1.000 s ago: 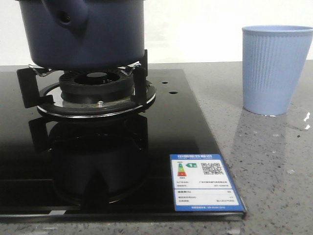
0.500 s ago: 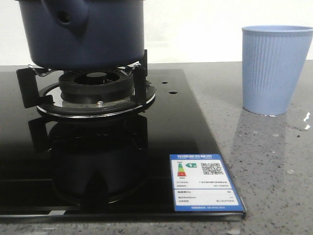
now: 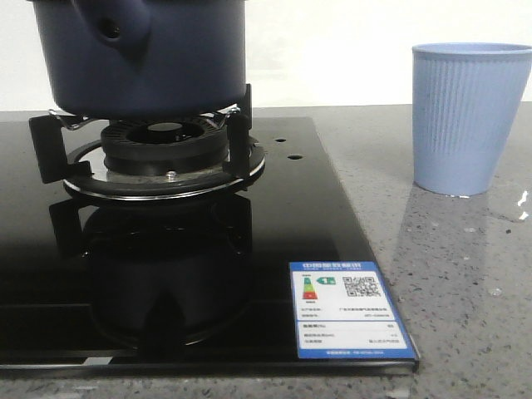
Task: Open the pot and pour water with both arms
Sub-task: 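Move the left gripper to the purple lid knob and grasp it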
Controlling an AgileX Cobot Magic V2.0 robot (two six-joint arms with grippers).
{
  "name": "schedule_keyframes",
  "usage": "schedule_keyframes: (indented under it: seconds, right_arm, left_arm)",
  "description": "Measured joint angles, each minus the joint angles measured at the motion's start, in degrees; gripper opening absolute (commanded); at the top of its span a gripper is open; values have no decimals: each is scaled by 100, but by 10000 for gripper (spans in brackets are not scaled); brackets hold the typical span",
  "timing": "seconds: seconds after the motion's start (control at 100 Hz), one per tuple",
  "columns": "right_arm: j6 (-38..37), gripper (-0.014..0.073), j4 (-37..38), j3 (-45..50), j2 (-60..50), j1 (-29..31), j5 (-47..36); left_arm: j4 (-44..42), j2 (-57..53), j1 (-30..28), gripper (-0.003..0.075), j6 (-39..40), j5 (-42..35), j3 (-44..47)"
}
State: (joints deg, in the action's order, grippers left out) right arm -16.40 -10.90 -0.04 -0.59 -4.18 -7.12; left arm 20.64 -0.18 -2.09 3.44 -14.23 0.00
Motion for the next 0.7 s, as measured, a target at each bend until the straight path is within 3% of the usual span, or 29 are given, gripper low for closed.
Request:
schedule_keyframes:
  seconds: [0.14, 0.23, 0.45, 0.7]
  right_arm:
    - [0, -74, -12, -368, 0, 0, 679]
    - [0, -74, -2, -694, 0, 0, 1302]
    - [0, -74, 21, -1752, 503, 0, 3037]
    - [149, -74, -695, -3077, 1846, 0, 5029]
  left_arm:
    - [1716, 0, 0, -19, 219, -296, 0]
    - [2364, 0, 0, -20, 442, 26, 4]
    - [2153, 114, 0, -19, 441, 2743, -711]
    - [2128, 1452, 162, -18, -1302, 4774, -2373]
